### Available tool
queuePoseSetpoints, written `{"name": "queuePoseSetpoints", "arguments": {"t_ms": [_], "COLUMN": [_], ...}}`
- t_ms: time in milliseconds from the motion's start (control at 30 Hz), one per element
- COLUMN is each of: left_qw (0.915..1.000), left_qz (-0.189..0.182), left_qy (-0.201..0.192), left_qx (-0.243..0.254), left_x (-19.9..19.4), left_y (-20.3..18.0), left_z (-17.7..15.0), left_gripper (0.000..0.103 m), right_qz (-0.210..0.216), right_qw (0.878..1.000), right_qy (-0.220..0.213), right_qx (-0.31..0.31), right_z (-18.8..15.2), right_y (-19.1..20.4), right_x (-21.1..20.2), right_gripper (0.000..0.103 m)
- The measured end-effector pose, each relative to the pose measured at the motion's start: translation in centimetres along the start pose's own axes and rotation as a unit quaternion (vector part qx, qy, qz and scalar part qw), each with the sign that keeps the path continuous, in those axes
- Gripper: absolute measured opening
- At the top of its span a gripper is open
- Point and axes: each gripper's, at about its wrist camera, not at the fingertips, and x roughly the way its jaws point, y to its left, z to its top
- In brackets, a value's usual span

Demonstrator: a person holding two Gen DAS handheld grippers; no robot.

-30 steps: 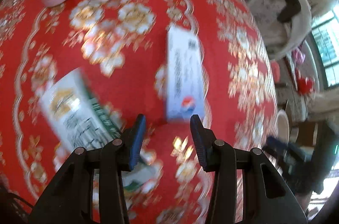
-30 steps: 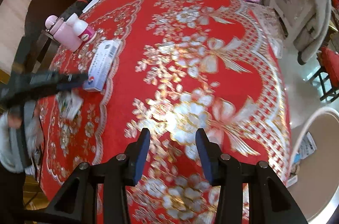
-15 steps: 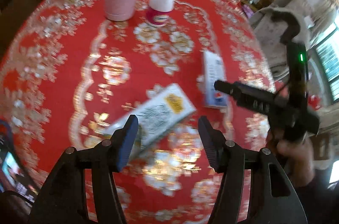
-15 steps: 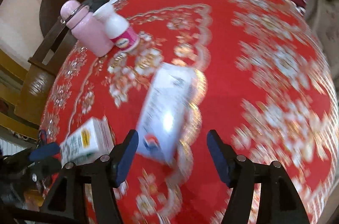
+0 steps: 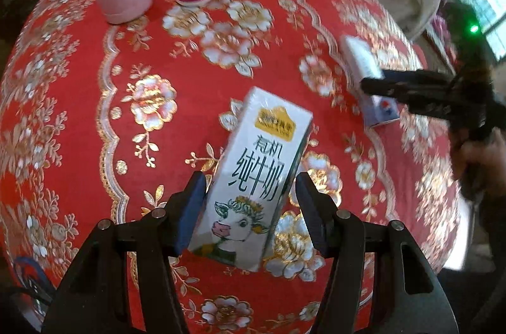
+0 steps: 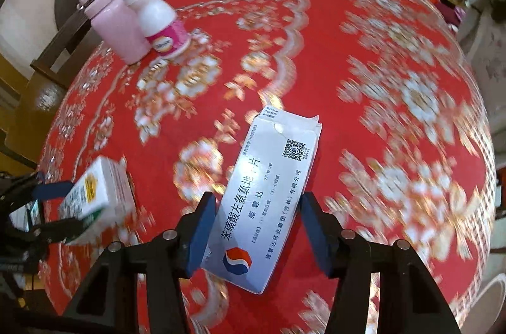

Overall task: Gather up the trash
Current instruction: 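Grasp the white milk carton with the left gripper while the right grasps the medicine box, then carry the milk carton and medicine box over the white bucket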

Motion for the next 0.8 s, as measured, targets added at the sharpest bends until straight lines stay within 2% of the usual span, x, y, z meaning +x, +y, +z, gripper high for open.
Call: {"name": "queuePoseSetpoints", "arguments": {"t_ms": [100,200,333,400,433,500,633,800], "left_qw": [0.9999,0.999,0.996,0.9932,0.9919,0.9896,0.9873,0.9887], "left_qz": [-0.002,0.008,0.023,0.032,0.034,0.033,0.038,0.041], "left_qy": [0.012,0.021,0.003,-0.006,-0.011,-0.024,-0.048,-0.062], "left_qx": [-0.002,-0.038,-0.086,-0.111,-0.122,-0.138,-0.147,-0.13], "left_x": [1.0,2.2,2.2,2.2,2.2,1.8,0.7,-0.1], "left_y": [-0.4,-0.4,-0.9,-1.1,-1.2,-1.5,-3.3,-6.1], "left_z": [0.1,0.4,0.4,0.2,0.1,-0.1,-0.4,-0.1], "left_gripper": [0.057,0.057,0.057,0.056,0.056,0.056,0.055,0.055], "right_qz": [0.011,0.002,-0.01,-0.036,-0.038,-0.035,-0.021,-0.004], "right_qw": [1.0,1.0,1.0,0.999,0.999,0.999,0.999,0.998], "right_qy": [0.0,-0.009,-0.014,-0.022,-0.024,-0.026,-0.039,-0.063], "right_qx": [0.013,0.017,0.008,-0.005,-0.007,-0.007,-0.008,-0.003], "right_z": [-0.9,-1.2,-0.9,-1.2,-1.4,-1.9,-2.9,-4.6], "right_y": [-0.7,-0.3,0.8,1.3,1.4,1.2,0.9,0.4], "right_x": [-0.4,-0.4,-0.1,0.0,0.0,-0.4,-2.2,-5.3], "right_gripper": [0.053,0.056,0.058,0.058,0.052,0.051,0.051,0.051]}}
